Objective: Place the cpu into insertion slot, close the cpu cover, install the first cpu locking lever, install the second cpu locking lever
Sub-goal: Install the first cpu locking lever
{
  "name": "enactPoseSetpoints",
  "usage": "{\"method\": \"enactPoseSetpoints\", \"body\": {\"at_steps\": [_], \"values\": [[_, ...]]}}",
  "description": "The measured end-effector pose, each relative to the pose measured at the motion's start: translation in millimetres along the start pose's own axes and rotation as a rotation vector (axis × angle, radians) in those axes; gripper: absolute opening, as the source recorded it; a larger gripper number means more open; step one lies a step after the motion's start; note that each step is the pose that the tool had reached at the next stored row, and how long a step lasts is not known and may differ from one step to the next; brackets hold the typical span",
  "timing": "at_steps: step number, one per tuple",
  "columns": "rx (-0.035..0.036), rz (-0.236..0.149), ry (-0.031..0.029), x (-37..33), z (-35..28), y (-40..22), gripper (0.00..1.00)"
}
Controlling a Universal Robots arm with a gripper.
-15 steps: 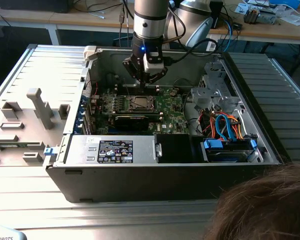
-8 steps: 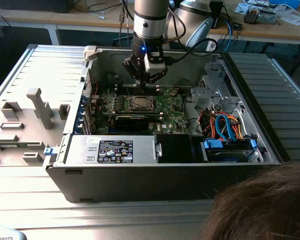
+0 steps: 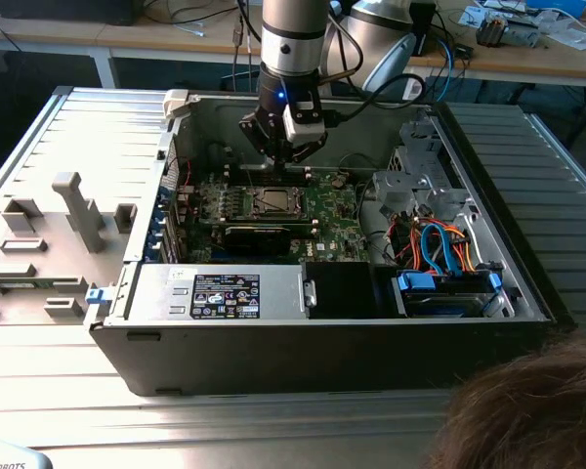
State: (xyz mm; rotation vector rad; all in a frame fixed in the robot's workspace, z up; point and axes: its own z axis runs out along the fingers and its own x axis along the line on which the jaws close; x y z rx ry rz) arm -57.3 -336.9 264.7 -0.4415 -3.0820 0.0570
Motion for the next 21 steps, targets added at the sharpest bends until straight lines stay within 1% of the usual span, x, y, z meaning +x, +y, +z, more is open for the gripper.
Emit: {"method": "enactPoseSetpoints", "body": {"at_steps": [12, 15, 21], "values": [[0.0013, -0.059, -0.0024, 0.0, 0.0, 0.0, 0.11], [0.0018, -0.082, -0.0032, 0.0, 0.0, 0.0, 0.11], [0.0023, -0.103, -0.0042, 0.0, 0.0, 0.0, 0.11]]}}
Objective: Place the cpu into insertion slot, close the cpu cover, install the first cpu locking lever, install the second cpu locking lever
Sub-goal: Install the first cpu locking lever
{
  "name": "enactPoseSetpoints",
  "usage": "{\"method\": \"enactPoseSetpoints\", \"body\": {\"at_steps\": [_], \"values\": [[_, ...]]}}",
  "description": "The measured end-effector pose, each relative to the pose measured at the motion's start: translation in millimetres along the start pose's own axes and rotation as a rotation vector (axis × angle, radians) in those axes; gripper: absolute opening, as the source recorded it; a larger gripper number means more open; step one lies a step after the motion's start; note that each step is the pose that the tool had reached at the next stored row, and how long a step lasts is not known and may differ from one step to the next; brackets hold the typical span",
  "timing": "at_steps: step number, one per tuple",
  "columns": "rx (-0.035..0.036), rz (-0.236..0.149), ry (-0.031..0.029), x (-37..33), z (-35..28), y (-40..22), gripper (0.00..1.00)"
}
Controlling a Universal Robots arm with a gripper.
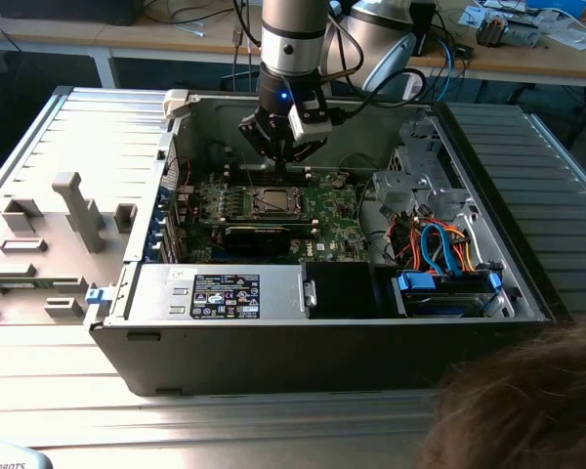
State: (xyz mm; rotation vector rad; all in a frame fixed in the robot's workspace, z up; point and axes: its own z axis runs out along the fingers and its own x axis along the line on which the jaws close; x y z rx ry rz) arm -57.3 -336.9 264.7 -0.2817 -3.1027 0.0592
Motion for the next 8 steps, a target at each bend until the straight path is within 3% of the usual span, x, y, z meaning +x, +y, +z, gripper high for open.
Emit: {"method": "enactPoseSetpoints", "body": {"at_steps": [8], "values": [[0.001, -0.045, -0.0018, 0.0, 0.0, 0.0, 0.11]]}}
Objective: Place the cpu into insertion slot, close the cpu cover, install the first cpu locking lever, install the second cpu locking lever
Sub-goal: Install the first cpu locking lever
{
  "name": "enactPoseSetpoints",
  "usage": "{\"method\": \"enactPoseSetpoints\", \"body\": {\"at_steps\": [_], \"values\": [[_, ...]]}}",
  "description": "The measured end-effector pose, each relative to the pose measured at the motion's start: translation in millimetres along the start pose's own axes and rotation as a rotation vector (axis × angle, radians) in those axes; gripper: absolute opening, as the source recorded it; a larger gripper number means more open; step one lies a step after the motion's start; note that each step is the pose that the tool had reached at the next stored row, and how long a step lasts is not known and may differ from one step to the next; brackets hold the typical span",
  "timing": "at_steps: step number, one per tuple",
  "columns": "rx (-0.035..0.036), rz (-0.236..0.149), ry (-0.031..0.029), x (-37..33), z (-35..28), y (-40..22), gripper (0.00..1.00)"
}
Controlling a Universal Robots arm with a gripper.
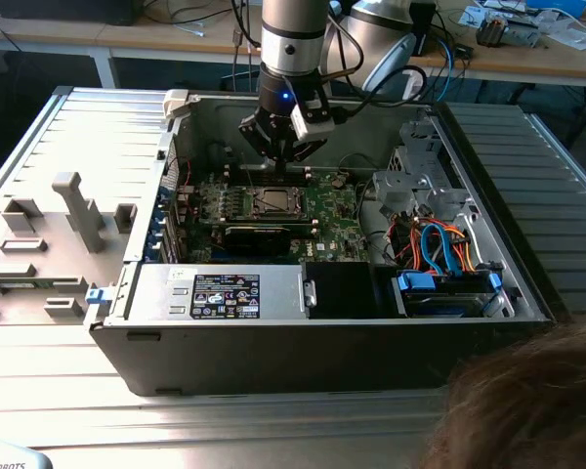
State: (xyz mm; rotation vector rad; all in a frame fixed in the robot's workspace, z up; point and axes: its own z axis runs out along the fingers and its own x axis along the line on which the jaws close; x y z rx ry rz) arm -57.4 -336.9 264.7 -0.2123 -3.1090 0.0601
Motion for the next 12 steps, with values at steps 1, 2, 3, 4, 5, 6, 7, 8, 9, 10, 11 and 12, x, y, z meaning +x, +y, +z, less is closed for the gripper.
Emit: {"method": "enactPoseSetpoints", "body": {"at_steps": [1, 2, 3, 4, 5, 6, 7, 8, 9, 10, 11, 12], "values": [[0.0001, -0.005, -0.0002, 0.0, 0.0, 0.0, 0.11], [0.0003, -0.014, -0.0005, 0.0, 0.0, 0.0, 0.11], [0.0004, -0.019, -0.0007, 0.0, 0.0, 0.0, 0.11], [0.0005, -0.025, -0.001, 0.0, 0.0, 0.0, 0.11], [0.0007, -0.032, -0.0013, 0.0, 0.0, 0.0, 0.11], [0.0008, -0.035, -0.0014, 0.0, 0.0, 0.0, 0.11], [0.0008, -0.039, -0.0015, 0.0, 0.0, 0.0, 0.11], [0.001, -0.042, -0.0017, 0.0, 0.0, 0.0, 0.11], [0.001, -0.045, -0.0018, 0.0, 0.0, 0.0, 0.11], [0.001, -0.049, -0.002, 0.0, 0.0, 0.0, 0.11], [0.0011, -0.052, -0.002, 0.0, 0.0, 0.0, 0.11], [0.0013, -0.058, -0.0023, 0.0, 0.0, 0.0, 0.11]]}}
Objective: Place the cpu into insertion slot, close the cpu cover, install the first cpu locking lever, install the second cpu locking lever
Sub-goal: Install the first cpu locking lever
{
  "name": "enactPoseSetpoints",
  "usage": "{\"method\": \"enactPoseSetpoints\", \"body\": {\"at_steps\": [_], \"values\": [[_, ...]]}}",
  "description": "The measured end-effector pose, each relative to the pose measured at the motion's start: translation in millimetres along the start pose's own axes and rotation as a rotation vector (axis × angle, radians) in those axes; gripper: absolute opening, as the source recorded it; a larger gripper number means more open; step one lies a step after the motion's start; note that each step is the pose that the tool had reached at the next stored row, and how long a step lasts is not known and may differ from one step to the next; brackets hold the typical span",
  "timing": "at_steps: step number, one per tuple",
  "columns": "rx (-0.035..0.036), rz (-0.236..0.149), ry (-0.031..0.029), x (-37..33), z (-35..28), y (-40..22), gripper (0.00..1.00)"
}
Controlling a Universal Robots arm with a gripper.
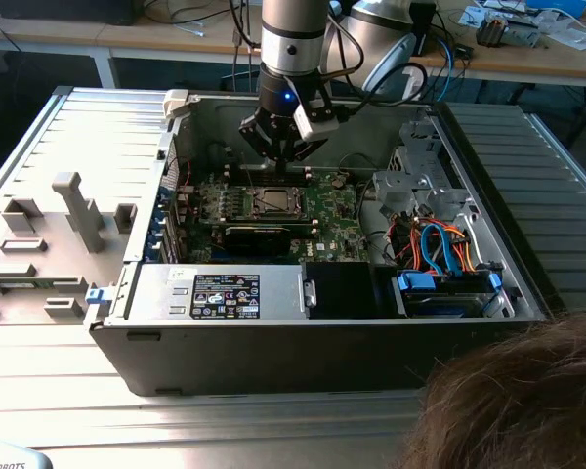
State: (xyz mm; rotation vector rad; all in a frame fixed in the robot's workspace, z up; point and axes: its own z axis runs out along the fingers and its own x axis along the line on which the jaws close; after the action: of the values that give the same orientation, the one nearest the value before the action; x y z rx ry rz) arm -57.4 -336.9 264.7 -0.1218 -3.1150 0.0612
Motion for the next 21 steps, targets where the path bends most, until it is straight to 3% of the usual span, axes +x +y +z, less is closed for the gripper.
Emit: {"method": "enactPoseSetpoints", "body": {"at_steps": [21], "values": [[0.0017, -0.078, -0.0031, 0.0, 0.0, 0.0, 0.11]]}}
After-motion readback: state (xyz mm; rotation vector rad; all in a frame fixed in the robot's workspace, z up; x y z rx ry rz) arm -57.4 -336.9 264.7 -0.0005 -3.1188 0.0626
